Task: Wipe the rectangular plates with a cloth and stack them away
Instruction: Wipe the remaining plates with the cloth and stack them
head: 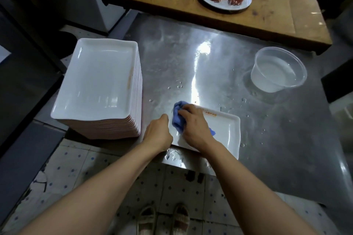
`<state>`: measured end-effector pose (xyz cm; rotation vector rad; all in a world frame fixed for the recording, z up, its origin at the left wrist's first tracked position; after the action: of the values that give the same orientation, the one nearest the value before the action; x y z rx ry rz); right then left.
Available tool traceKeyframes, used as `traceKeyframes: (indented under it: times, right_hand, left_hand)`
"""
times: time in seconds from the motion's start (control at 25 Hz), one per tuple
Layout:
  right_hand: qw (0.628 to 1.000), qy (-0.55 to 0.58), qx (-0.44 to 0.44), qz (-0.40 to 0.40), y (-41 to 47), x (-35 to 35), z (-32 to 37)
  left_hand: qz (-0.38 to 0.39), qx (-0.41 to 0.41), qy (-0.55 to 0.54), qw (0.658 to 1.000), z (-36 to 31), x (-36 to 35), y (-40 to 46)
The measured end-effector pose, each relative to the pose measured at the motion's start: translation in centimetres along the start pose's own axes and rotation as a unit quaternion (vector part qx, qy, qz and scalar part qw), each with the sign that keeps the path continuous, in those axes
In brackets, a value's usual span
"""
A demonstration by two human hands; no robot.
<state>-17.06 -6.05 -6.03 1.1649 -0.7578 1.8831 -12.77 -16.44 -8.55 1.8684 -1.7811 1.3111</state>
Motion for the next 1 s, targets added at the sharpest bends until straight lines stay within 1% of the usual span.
traceKeyframes:
  times: [0.12,0.28,0.4,0.52,0.72,0.84,0.92,1.0]
  right_hand:
    - [0.999,0.016,0.026,0.044,-2.0,-0.5,0.5]
    - [0.996,0.017,0.03,0.077,-4.1,-1.1,1.1]
    - [0.995,-0.047,0.049,0.07,-5.2,-0.6,1.0]
    - [0.991,-0.113,0.022,0.071,-7.0,0.5,-1.0]
    - [0.982,-0.164,-0.062,0.071,-10.7,3.3,-6.7]
    - [0.975,-0.195,-0.068,0.077,-11.4,3.8,-7.7]
    - [0.964,-0.247,-0.058,0.077,-10.9,3.8,-7.3]
    - [0.953,-0.287,-0.073,0.066,-10.6,4.2,-7.2]
  left_hand:
    - [0.007,0.002,-0.056,0.998,0.5,0.1,0.1]
    - [0.002,0.022,-0.116,0.993,0.9,0.4,0.0]
    - [-0.02,0.062,-0.136,0.989,1.1,0.3,-0.3]
    - [-0.032,0.088,-0.166,0.982,1.1,0.1,-0.5]
    - [-0.051,0.09,-0.137,0.985,0.5,0.3,-0.6]
    - [-0.059,0.086,-0.115,0.988,0.2,0.3,-0.8]
    - [-0.062,0.082,-0.09,0.991,0.0,0.5,-1.0]
    - [-0.059,0.077,-0.073,0.993,-0.4,0.7,-1.3]
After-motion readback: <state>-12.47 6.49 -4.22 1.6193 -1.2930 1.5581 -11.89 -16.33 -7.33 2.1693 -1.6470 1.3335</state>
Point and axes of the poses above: each hand's wrist, its own y-axis towards the middle knuckle, its own x-axis out of the back of the hand, z = x × y, the point moved 7 cm from there along y, towards the middle knuckle, and after that the axes turned 8 degrees about -y, right-handed, at the moved point
